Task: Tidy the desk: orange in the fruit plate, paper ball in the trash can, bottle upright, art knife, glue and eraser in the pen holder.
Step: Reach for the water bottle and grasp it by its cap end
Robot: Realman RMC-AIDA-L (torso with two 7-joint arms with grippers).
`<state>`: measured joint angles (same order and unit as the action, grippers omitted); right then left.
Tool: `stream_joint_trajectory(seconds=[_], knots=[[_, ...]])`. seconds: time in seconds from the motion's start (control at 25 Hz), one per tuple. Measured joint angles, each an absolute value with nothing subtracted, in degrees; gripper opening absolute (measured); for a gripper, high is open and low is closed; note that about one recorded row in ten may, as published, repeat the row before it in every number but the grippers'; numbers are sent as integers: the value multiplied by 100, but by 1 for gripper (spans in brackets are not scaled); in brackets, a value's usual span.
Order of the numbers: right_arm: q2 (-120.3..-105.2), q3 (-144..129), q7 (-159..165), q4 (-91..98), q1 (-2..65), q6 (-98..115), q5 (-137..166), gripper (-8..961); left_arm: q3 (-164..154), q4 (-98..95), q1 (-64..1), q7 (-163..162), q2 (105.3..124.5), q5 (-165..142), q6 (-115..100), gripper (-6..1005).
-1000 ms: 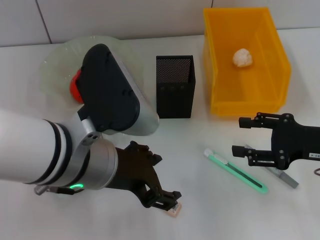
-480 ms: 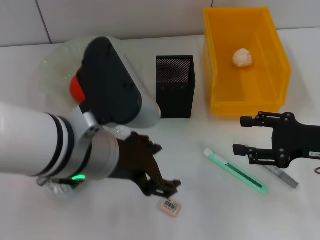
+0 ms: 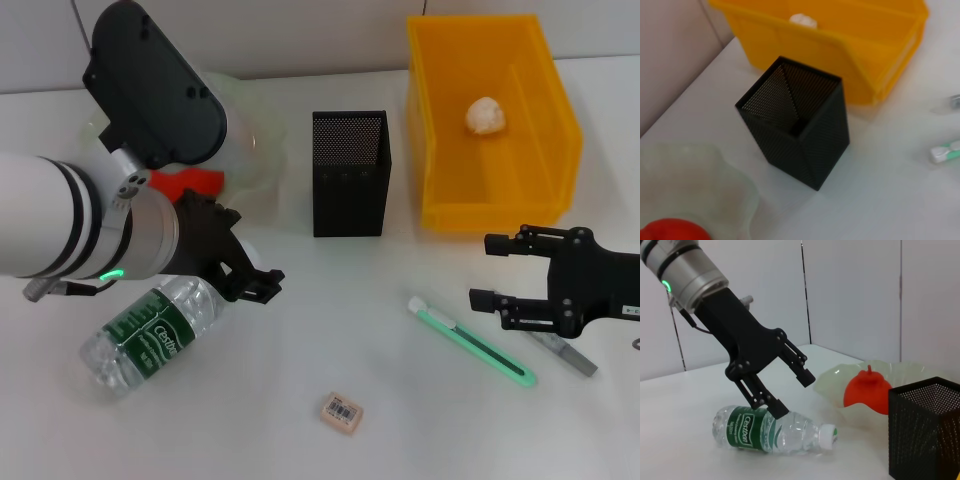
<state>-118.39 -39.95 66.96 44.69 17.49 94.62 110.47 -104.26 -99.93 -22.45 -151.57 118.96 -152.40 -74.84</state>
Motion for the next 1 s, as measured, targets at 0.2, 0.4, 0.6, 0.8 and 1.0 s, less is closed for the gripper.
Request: stream_joint_trajectory(seconds=[0.2,0.4,0.6,0.8,1.0], knots=[[-11840,-3954,6714,4465,1742,9457,11048,720,-10459,-9530,-2461,-15313,11906,-15258,-7330,801],[-11847,-3954,6716,4464,1745,9456,11065,720,-10467,-9131,-2634,-15431,11911,-15257,-7134,801],[-11852,-3955,6718,4457,1731,9457,11071,720,-10517,-8951,-2621,-15439,11909,-15254,-6789,800],[-11868,-3955,6721,4456,1700,9478,11077,720,-10520,-8640,-2633,-15442,11909,-15258,-6579,800],[-11872,-3955,6724,4455,1678,9507,11076,720,-10521,-8511,-2614,-15442,11909,-15258,-6429,800]])
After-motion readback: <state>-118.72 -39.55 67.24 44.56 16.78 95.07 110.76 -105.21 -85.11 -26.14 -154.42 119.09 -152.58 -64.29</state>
